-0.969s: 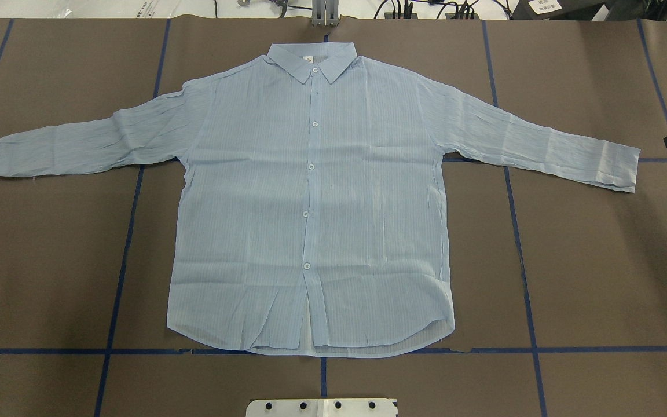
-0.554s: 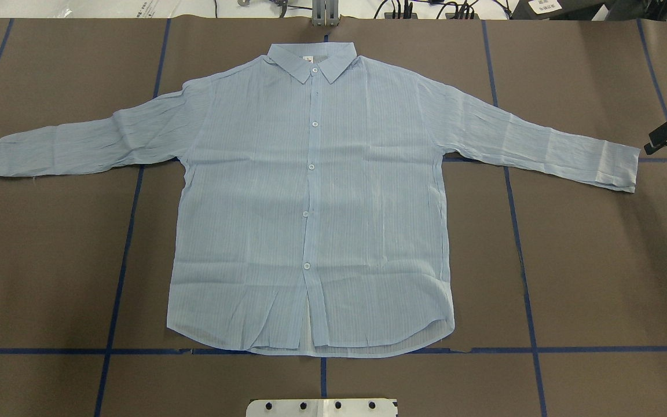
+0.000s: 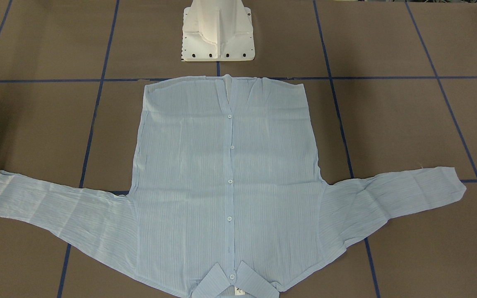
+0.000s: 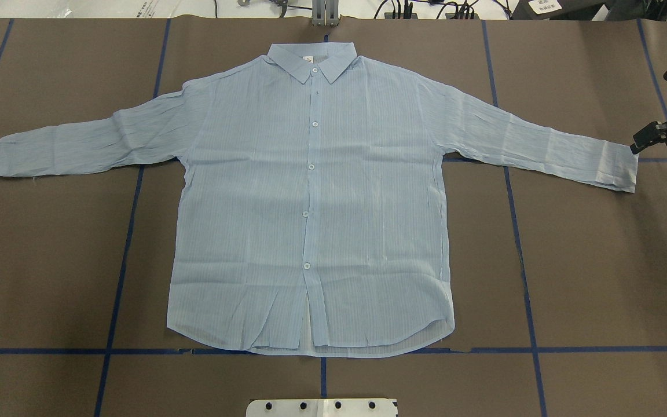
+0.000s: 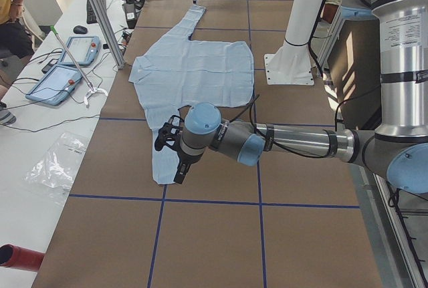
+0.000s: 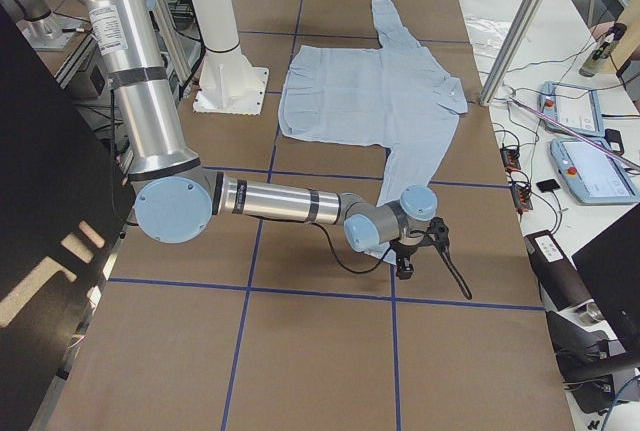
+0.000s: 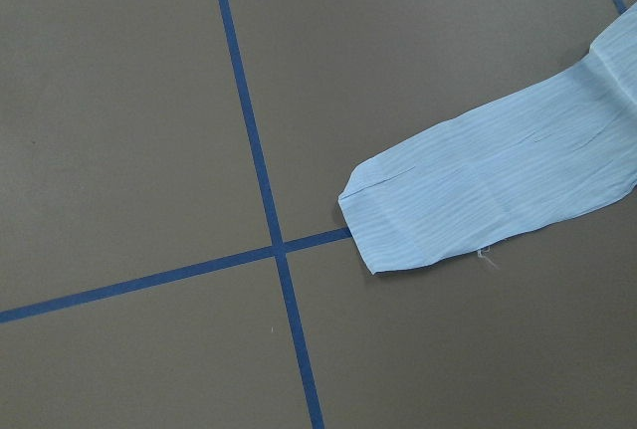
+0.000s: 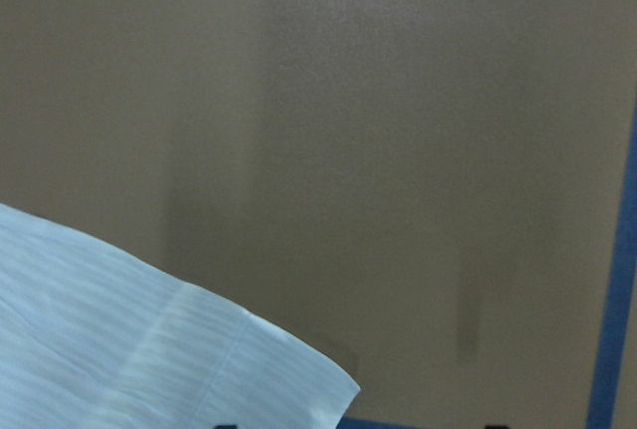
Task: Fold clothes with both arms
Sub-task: 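Reach the right gripper to the cuff of the sleeve nearest it and grasp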
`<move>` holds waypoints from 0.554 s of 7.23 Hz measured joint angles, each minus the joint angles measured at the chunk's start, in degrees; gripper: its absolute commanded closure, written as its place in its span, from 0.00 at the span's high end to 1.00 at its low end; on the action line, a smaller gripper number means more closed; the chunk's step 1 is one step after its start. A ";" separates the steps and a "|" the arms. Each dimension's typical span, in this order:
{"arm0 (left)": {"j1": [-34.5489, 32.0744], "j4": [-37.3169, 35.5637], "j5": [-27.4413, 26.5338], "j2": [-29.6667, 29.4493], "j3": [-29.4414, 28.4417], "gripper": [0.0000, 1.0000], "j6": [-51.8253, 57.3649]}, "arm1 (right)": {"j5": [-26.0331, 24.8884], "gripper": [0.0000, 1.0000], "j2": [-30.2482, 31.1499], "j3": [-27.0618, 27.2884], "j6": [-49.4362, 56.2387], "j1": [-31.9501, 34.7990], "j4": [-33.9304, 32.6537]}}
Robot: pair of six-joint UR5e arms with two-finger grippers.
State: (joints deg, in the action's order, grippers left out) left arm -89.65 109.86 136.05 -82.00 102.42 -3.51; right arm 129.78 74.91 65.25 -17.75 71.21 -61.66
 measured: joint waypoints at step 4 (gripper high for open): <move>0.00 0.00 -0.08 0.00 -0.02 1.00 0.00 | -0.15 0.77 -0.96 -2.02 0.00 -1.24 0.05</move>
State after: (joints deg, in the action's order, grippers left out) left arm -89.65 109.86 135.97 -82.00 102.40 -3.52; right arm 129.63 73.95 63.23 -17.75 69.97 -61.61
